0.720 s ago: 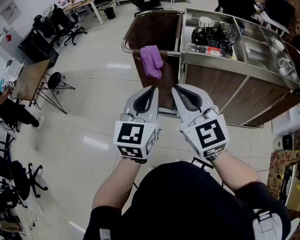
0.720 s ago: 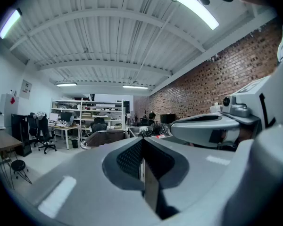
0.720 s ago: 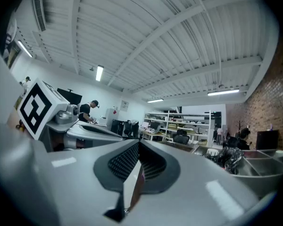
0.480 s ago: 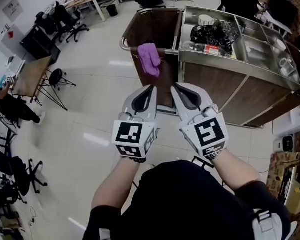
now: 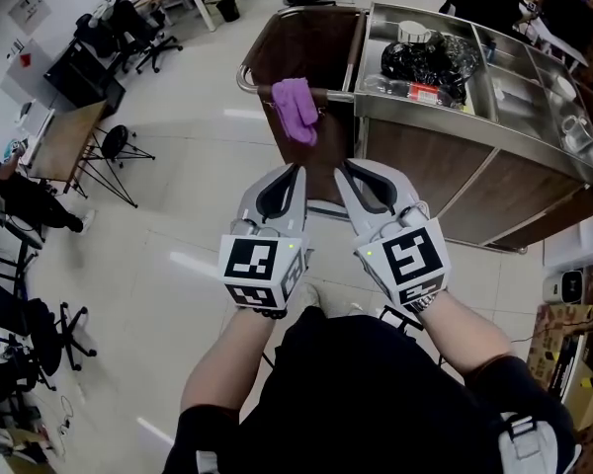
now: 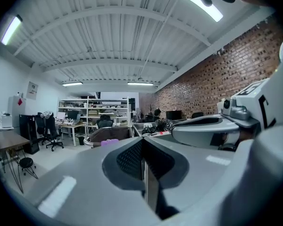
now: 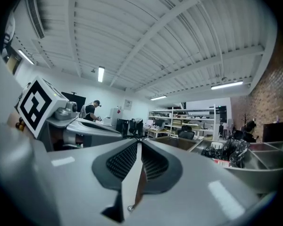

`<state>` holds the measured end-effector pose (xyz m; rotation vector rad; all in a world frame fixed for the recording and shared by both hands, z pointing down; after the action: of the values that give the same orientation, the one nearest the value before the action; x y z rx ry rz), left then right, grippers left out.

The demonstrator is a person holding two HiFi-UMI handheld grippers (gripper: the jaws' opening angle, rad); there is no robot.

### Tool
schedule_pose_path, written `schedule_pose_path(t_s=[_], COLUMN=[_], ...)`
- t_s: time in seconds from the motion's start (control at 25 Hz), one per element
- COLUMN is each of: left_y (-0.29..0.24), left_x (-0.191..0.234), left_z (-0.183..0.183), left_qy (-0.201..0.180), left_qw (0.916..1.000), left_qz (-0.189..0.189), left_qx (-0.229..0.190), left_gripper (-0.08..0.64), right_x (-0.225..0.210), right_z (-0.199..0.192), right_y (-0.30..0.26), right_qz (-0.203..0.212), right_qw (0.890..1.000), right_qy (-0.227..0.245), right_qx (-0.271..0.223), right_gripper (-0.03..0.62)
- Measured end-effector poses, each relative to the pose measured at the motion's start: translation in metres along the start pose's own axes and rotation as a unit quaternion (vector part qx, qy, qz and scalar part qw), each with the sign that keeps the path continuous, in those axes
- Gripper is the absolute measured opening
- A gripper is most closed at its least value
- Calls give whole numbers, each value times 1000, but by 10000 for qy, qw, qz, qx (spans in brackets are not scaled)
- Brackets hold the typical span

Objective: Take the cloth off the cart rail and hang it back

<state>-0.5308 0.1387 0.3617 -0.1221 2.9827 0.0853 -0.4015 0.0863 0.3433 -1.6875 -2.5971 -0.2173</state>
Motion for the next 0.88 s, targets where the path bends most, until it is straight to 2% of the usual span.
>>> schedule_pose_path(t_s=[0.2, 0.44, 0.72, 0.88], left_y=[-10, -61, -139, -176], left_x=[13, 44, 156, 194], left_z=[-7, 11, 29, 17], left_qy=[26, 126, 331, 345], left_qw=[10000, 9999, 9990, 9982], left_qz=[-3, -29, -111, -238], left_qx=[19, 107, 279, 433], left_gripper=[-2, -3, -2, -2], right_x=[-6, -48, -94, -117], right_z=[-15, -17, -20, -41], right_y=[-22, -75, -210, -258], right_qz=[3, -4, -260, -475], right_qw=[9998, 9977, 9917, 9868], right_qy=[-40, -118, -79, 1], right_qx=[196, 675, 1260, 1546], right_gripper=[68, 112, 140, 158])
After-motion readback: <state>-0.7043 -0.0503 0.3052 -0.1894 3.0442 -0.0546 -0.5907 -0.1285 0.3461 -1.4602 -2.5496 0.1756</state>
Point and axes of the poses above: the fingertips, and each gripper's own axes: y backward along the fingers, x to its left, z out of its top, the point moved 8 cm from there along y, backward along the fingers, and after that the axes turned 5 degrees about -y, right-handed, at the moved point
